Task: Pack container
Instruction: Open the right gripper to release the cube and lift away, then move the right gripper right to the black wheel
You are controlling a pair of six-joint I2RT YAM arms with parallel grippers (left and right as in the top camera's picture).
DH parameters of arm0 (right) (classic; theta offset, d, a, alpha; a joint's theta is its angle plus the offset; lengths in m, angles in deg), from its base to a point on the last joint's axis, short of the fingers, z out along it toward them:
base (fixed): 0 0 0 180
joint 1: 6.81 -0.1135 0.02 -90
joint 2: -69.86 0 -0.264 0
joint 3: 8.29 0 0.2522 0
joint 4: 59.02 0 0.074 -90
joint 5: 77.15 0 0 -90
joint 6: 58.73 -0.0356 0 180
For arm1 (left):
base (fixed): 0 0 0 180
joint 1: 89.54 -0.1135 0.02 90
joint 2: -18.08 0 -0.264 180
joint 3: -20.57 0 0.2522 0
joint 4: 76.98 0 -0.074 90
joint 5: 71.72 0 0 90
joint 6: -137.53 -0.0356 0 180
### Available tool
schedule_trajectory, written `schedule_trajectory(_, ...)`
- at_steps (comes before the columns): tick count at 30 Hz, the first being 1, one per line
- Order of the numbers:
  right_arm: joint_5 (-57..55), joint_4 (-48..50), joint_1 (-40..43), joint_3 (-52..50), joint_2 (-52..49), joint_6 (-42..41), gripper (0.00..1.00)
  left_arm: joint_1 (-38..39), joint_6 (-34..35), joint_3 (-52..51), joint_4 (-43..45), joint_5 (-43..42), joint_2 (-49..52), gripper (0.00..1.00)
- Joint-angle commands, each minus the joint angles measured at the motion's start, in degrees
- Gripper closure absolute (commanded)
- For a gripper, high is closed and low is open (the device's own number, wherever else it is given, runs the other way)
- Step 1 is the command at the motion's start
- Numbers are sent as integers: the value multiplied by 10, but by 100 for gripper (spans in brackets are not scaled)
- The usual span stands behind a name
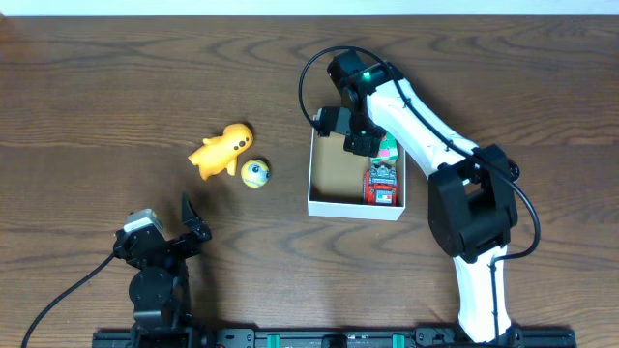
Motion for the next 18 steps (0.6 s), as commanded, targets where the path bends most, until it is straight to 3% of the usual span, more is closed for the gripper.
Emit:
schedule_trajectory(1, -10, 0, 5, 1, 38, -3, 99, 2, -6, 1, 0, 0, -3, 2)
schedule_trajectory(8, 45, 17, 5, 2, 72, -55, 99, 2, -6, 1, 0, 0, -3, 2)
schedule_trajectory(14, 21, 82, 14, 2, 135, -233, 98, 2, -6, 1, 0, 0, -3, 2)
schedule_trajectory(15, 9, 89, 19, 2, 149, -268, 88, 2, -6, 1, 0, 0, -3, 2)
schedule_trajectory(18, -38, 89, 43, 2, 190, -355, 78, 2, -6, 1, 0, 0, -3, 2)
